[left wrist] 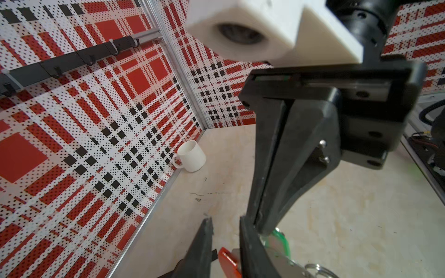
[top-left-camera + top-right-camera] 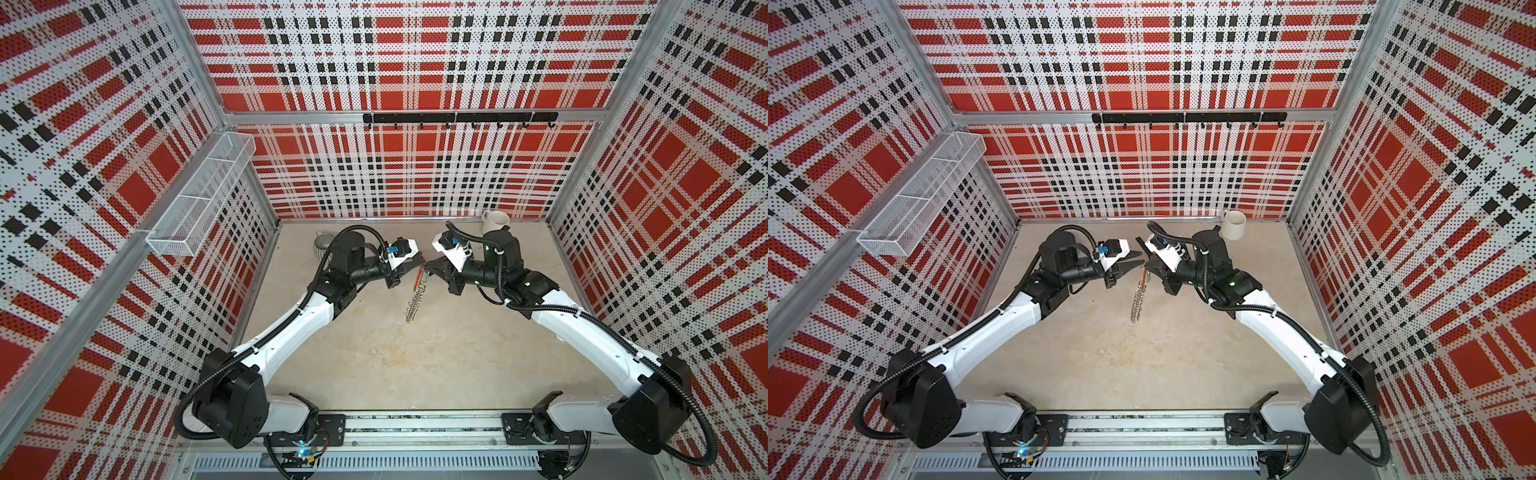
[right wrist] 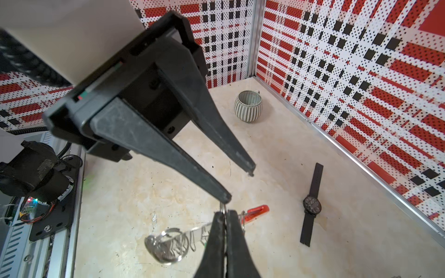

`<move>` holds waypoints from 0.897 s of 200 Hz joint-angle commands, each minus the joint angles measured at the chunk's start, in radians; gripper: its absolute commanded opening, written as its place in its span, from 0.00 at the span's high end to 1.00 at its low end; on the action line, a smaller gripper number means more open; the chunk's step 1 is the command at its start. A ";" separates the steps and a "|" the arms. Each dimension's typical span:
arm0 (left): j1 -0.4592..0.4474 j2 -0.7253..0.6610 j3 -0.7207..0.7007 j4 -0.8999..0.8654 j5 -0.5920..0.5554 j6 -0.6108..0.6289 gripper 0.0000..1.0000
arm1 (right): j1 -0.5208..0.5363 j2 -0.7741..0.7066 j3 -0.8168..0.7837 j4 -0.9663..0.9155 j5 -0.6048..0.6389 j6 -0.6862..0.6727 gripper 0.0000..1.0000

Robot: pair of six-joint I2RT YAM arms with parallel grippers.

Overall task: Attach keys to a key ring
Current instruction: Insert the key into the keyring.

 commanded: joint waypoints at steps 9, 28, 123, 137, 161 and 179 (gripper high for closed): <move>0.027 0.003 0.036 -0.112 0.057 0.047 0.75 | 0.007 -0.038 -0.003 0.033 0.016 -0.030 1.00; 0.040 -0.007 0.034 -0.120 0.071 0.048 0.73 | 0.008 -0.039 -0.005 0.047 0.005 -0.020 1.00; 0.028 0.016 0.054 -0.134 0.092 0.050 0.70 | 0.029 -0.015 0.012 0.061 -0.016 -0.006 1.00; 0.027 0.021 0.060 -0.135 0.094 0.050 0.71 | 0.032 -0.012 0.017 0.057 -0.015 -0.008 1.00; 0.025 0.025 0.066 -0.140 0.100 0.050 0.75 | 0.034 -0.010 0.019 0.058 -0.014 -0.009 1.00; 0.020 0.027 0.066 -0.145 0.110 0.050 0.78 | 0.035 -0.009 0.021 0.058 -0.015 -0.009 1.00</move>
